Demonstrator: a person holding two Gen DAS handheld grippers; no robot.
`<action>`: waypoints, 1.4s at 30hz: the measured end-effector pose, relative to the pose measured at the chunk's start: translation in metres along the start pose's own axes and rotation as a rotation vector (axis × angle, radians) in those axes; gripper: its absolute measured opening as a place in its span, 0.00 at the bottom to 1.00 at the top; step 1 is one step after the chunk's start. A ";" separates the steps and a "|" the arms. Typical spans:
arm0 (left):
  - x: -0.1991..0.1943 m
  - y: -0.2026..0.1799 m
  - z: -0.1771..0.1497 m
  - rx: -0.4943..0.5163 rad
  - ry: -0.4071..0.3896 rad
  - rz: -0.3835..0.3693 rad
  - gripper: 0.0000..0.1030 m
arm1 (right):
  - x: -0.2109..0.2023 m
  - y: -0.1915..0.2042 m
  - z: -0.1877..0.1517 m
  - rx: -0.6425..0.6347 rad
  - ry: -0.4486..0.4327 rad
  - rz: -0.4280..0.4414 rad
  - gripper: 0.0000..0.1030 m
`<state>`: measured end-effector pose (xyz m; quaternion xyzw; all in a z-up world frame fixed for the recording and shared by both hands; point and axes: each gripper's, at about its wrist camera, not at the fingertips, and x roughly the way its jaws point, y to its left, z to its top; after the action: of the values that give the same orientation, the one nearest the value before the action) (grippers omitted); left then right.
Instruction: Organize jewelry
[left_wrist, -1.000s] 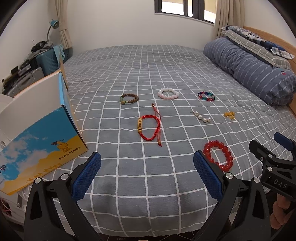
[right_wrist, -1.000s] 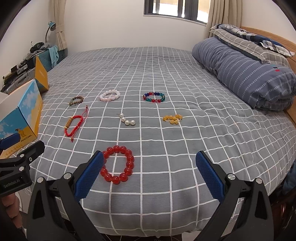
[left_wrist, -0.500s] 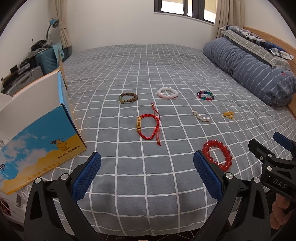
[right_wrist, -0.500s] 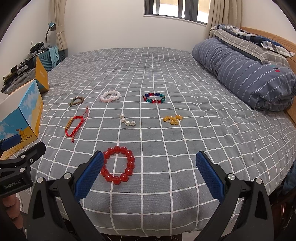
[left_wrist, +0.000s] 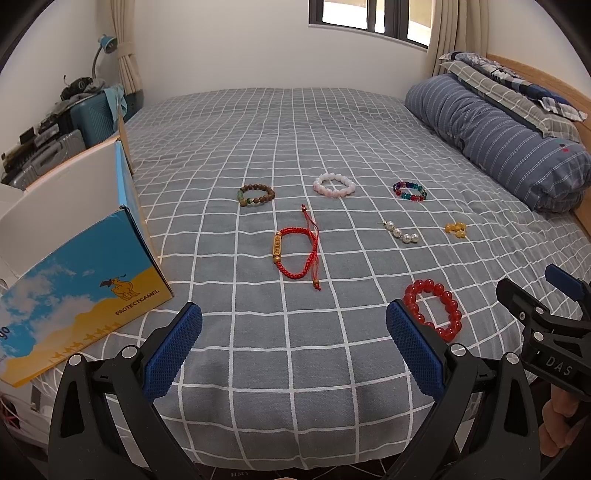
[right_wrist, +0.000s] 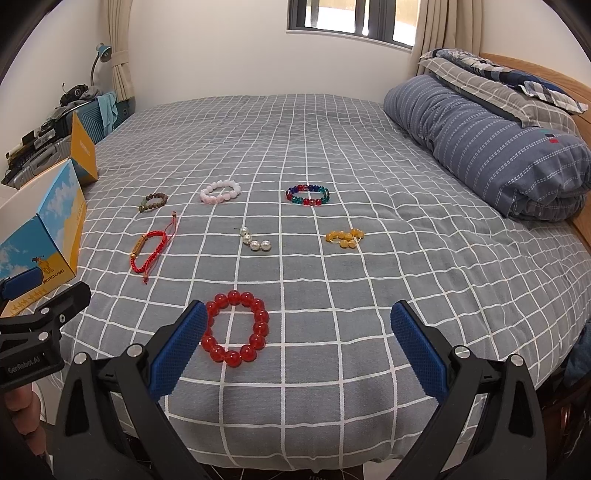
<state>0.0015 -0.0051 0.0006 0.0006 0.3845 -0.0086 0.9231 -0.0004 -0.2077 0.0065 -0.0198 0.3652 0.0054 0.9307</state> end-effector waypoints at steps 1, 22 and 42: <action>0.002 0.000 0.002 0.000 0.004 -0.002 0.95 | 0.000 0.000 0.002 -0.001 0.001 0.003 0.93; 0.146 -0.008 0.061 0.049 0.106 -0.011 0.94 | 0.145 -0.039 0.066 -0.049 0.160 0.041 0.74; 0.146 0.004 0.062 -0.015 0.175 -0.051 0.08 | 0.177 -0.044 0.068 -0.025 0.231 0.073 0.09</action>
<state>0.1486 -0.0043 -0.0598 -0.0155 0.4639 -0.0292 0.8853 0.1768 -0.2493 -0.0629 -0.0185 0.4703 0.0412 0.8813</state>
